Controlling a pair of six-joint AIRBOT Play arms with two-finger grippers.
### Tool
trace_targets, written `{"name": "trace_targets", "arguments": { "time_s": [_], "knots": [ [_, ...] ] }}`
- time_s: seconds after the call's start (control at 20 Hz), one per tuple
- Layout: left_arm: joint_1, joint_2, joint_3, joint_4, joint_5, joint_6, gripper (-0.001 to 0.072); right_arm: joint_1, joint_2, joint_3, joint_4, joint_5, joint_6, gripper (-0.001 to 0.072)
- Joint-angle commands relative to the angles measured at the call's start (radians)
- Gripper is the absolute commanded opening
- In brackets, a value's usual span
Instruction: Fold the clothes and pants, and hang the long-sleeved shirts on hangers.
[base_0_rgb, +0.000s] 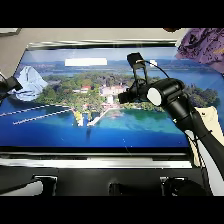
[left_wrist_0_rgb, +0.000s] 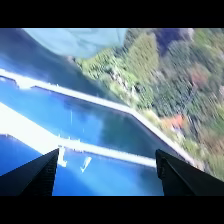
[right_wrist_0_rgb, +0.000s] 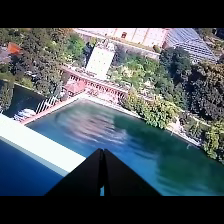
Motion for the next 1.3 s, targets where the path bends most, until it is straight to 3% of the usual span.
{"name": "trace_targets", "arguments": {
  "time_s": [0.0,0.4,0.7,0.85,1.0,1.05,1.15,1.25],
  "knots": [
    [0.056,-0.235,0.089,0.010,0.182,-0.062,0.0720,0.001,0.000,0.001,-0.001,0.000,0.000,0.0031],
    [0.059,-0.470,0.101,0.009,0.648,-0.069,0.0720,0.001,0.000,0.001,-0.001,0.000,0.000,0.0031],
    [0.059,-0.655,0.263,-0.038,0.662,-0.114,0.0710,0.001,0.000,0.001,-0.001,0.000,0.000,0.0031],
    [0.060,-0.726,0.375,-0.055,0.494,-0.113,0.0008,0.001,0.000,0.001,0.000,0.000,0.000,0.0031],
    [0.061,-0.715,0.433,-0.059,0.302,-0.099,0.0015,0.001,0.000,0.001,0.000,-0.003,0.000,0.0032],
    [0.056,-0.695,0.444,-0.095,0.274,-0.053,0.0014,0.001,0.000,0.001,0.002,-0.005,0.000,0.0032],
    [0.041,-0.620,0.456,-0.245,0.224,0.039,0.0014,0.001,0.000,0.001,0.011,-0.004,0.000,0.0032],
    [0.002,-0.526,0.455,-0.352,0.136,0.075,0.0014,0.001,0.001,0.002,0.014,0.013,0.011,0.0032]
  ]
}}
